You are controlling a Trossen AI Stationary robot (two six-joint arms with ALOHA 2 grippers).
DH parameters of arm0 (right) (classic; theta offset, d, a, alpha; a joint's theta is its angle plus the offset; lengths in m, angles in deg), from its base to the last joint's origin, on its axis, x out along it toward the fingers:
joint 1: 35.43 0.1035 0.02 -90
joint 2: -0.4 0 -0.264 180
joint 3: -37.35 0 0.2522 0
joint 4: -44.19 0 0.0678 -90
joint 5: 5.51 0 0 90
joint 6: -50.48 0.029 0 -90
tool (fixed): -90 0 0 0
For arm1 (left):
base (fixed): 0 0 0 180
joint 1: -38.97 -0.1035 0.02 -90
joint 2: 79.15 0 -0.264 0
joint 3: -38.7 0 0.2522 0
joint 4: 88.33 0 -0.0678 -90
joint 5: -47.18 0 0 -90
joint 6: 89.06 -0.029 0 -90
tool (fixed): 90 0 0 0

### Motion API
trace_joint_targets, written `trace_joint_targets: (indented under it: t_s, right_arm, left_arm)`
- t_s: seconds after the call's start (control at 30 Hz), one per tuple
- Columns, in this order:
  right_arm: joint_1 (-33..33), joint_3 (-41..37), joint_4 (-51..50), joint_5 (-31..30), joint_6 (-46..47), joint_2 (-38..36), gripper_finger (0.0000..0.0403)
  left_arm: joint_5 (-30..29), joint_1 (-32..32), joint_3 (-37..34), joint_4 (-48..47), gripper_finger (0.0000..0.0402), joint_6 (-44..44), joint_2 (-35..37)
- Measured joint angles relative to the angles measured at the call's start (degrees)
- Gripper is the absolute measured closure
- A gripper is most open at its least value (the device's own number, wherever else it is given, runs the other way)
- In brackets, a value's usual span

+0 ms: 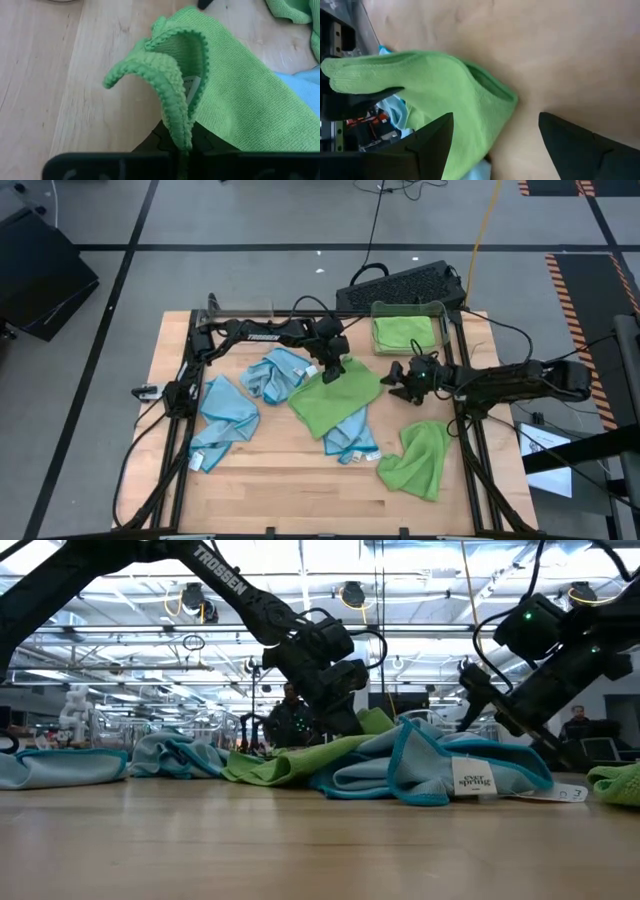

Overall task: Sort microfiber towel by color & place in baskets
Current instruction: Fold the left green towel

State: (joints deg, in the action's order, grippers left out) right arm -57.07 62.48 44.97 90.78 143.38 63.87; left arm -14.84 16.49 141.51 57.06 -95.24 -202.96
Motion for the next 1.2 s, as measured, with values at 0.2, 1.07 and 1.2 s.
trace_joint_targets:
  t_s: [0.2,1.07,1.2]
  right_arm:
    - [-0.44,0.14,6.99,-0.09,-2.84,6.81,0.0142]
    - [-0.41,3.26,10.47,-1.89,-23.02,12.29,0.0398]
    - [-0.42,3.31,8.80,-1.39,-27.19,4.12,0.0399]
  left_arm:
    - [-0.07,0.00,0.00,0.52,0.0394,0.32,0.00]
    - [-3.16,-0.13,0.00,-2.96,0.0398,1.28,3.53]
    - [-3.86,-0.17,0.07,-7.09,0.0397,-1.22,8.23]
